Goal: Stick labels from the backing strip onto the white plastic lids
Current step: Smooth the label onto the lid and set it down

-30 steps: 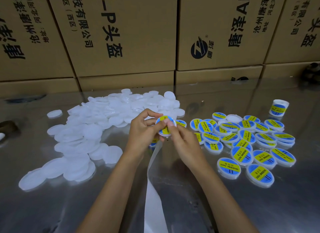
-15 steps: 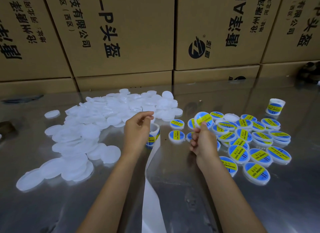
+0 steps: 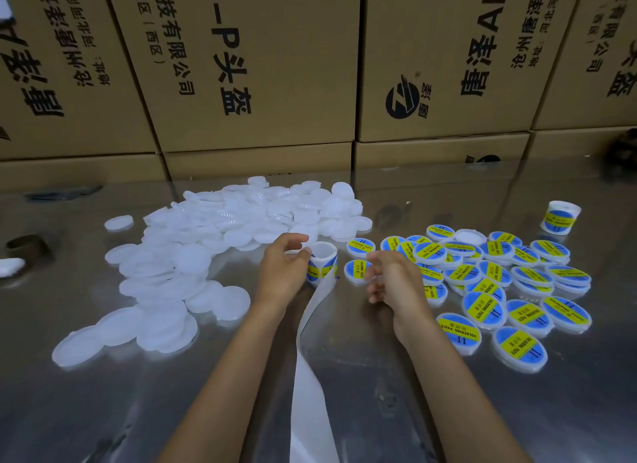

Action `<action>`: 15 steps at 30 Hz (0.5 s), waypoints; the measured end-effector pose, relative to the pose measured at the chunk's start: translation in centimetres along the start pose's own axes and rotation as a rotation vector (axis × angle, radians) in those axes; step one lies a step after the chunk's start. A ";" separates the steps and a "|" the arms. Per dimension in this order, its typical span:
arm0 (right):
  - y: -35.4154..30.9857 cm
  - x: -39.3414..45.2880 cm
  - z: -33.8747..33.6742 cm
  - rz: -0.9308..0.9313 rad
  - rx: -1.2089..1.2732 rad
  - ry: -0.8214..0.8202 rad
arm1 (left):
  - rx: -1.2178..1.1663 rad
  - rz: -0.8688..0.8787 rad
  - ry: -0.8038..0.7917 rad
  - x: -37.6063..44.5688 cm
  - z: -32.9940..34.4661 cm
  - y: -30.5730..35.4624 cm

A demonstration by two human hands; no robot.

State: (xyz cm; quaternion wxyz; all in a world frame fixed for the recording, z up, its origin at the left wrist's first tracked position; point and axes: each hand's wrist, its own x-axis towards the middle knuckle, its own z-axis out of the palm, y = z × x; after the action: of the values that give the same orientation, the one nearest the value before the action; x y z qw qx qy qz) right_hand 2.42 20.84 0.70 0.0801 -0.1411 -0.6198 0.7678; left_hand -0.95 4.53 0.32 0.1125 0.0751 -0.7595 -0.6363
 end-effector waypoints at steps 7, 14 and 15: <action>0.9 -0.7 1.4 -0.126 -0.229 -0.098 | 0.484 0.192 0.010 -0.2 -3.1 1.6; 1.3 -0.3 1.2 -0.127 -0.242 -0.094 | 1.363 -0.098 -0.415 -1.3 -9.8 6.3; 1.3 -0.3 1.2 -0.128 -0.242 -0.099 | 1.391 -0.135 -0.448 -1.4 -10.6 6.3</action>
State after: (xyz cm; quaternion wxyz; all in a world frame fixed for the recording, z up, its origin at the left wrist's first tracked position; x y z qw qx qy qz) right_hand 2.35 19.34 -0.32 0.0807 -0.0720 -0.7187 0.6868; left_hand 3.40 -4.09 8.20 -0.1583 0.0438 -0.9863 -0.0127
